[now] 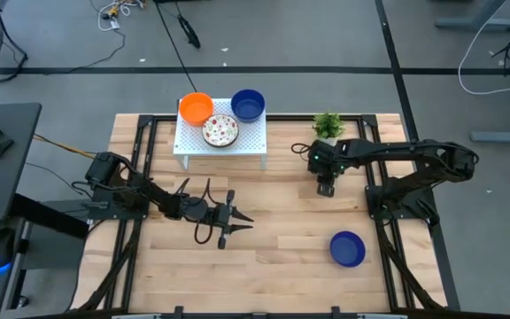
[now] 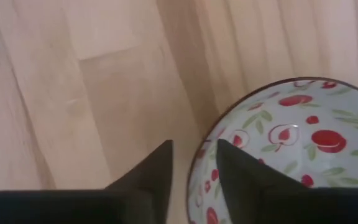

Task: Pick & Place Mini bowls
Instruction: Stack the red pattern bowl on top of the red pattern bowl on the shelf

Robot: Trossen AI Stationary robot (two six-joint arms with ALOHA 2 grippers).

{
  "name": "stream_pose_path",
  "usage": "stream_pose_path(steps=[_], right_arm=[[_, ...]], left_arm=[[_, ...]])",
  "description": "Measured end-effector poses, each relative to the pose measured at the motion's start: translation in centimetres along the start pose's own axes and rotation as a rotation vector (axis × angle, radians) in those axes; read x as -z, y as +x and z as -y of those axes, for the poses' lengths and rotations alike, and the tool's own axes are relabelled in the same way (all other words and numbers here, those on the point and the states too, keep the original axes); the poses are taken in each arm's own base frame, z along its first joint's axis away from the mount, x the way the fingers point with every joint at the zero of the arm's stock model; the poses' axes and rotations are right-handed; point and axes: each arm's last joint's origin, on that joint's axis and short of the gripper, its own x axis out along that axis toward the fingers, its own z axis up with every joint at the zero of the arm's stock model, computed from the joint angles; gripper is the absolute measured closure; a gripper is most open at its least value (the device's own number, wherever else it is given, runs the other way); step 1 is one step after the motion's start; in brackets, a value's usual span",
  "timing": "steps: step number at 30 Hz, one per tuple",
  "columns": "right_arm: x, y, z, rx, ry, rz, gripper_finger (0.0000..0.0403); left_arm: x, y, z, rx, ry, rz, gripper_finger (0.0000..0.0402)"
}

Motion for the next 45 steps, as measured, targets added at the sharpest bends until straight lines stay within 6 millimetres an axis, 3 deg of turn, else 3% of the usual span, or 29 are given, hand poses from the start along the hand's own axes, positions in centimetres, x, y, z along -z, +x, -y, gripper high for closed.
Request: stream_pose_path(steps=[4, 7, 13, 19, 26, 35, 39, 45], right_arm=[[0.2, 0.0, -0.6, 0.007, -0.022, -0.025, 0.0359], [0.6, 0.3, -1.0, 0.043, -0.053, -0.044, 0.0390], [0.8, 0.8, -1.8, 0.143, -0.138, -0.059, 0.0371], [0.8, 0.7, -2.7, 0.184, -0.207, -0.059, 0.0395], [0.7, 0.3, -4.6, 0.146, -0.332, -0.006, 0.0399], [0.3, -0.5, -8.2, -0.032, -0.538, 0.148, 0.0402], [-0.3, -0.8, -10.2, -0.110, -0.676, 0.273, 0.0403], [-1.3, -1.9, -13.1, -0.204, -0.882, 0.529, 0.0402]], left_arm=[[0.0, 0.0, 0.0, -0.001, 0.017, 0.001, 0.0319], [-0.1, 0.0, 0.0, -0.001, 0.017, 0.008, 0.0319], [-0.6, 0.4, 0.2, 0.005, -0.036, 0.025, 0.0319], [-1.8, 1.8, 1.2, 0.031, 0.006, -0.002, 0.0319], [-2.7, 3.7, 1.7, 0.040, 0.064, -0.142, 0.0319], [-2.6, 4.2, 0.3, 0.007, 0.137, -0.195, 0.0316], [-2.6, 4.3, -0.4, 0.016, 0.222, -0.193, 0.0284], [-2.5, 4.5, -1.4, 0.072, 0.267, -0.183, 0.0192]])
